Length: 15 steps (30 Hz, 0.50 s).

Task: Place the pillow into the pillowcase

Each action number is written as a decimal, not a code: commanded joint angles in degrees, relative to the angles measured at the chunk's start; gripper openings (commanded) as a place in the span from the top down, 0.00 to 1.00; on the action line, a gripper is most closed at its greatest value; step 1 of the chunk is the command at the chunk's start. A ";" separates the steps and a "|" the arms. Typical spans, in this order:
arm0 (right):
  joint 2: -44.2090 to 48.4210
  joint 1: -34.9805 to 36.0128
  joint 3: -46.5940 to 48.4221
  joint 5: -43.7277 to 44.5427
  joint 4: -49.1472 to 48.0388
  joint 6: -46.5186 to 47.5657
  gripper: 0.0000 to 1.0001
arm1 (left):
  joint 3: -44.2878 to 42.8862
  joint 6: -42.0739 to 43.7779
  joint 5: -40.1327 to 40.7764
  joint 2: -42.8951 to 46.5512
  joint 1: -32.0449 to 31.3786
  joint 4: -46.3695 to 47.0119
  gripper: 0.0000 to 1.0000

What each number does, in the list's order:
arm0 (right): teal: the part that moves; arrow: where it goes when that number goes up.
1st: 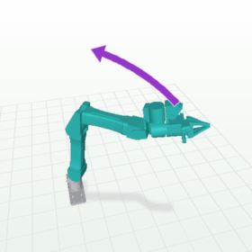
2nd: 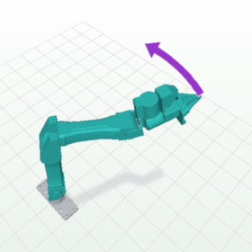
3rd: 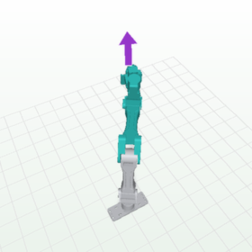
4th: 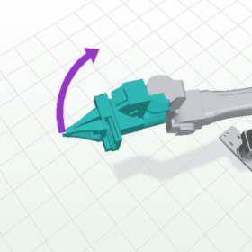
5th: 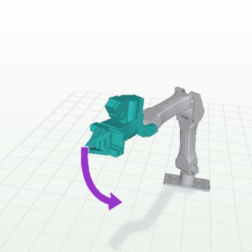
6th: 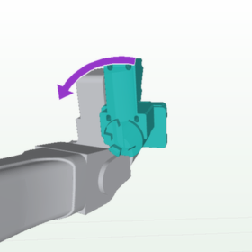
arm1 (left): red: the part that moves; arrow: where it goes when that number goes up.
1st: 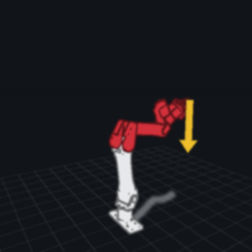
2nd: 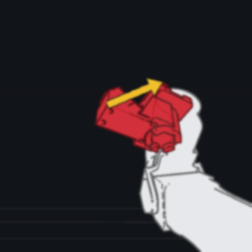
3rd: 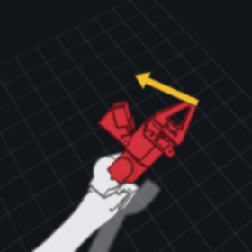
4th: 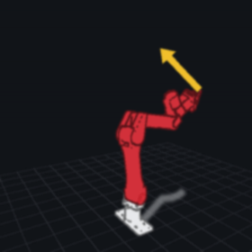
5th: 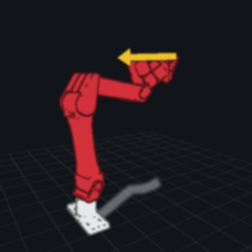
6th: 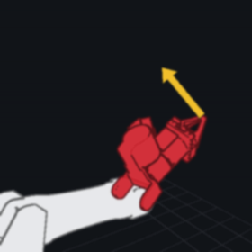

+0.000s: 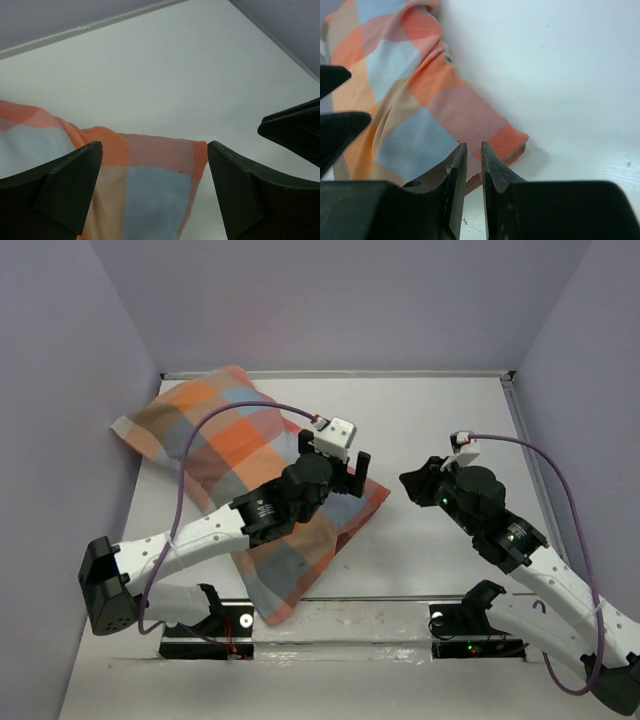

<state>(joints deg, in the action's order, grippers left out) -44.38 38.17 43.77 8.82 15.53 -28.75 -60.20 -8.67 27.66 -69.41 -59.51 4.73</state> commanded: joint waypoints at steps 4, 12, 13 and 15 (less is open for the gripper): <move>-0.09 -1.61 -12.55 1.46 -4.45 -10.96 0.44 | -8.17 6.03 14.15 -11.53 -1.15 -7.17 0.01; -7.45 -10.05 -18.72 -19.52 -25.35 -13.08 0.35 | -7.04 1.99 4.87 -9.35 12.30 -3.61 0.01; -8.43 -10.05 -19.15 -21.02 -27.46 -13.52 0.39 | -6.77 1.90 4.51 -9.08 13.27 -3.59 0.01; -10.01 -10.05 -19.95 -24.27 -31.77 -14.75 0.44 | -5.81 1.11 1.98 -8.38 16.68 -2.71 0.01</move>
<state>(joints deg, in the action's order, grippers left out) -52.14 28.10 24.84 -4.43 -1.08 -40.64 -65.95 -5.98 33.08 -82.19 -46.28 -2.24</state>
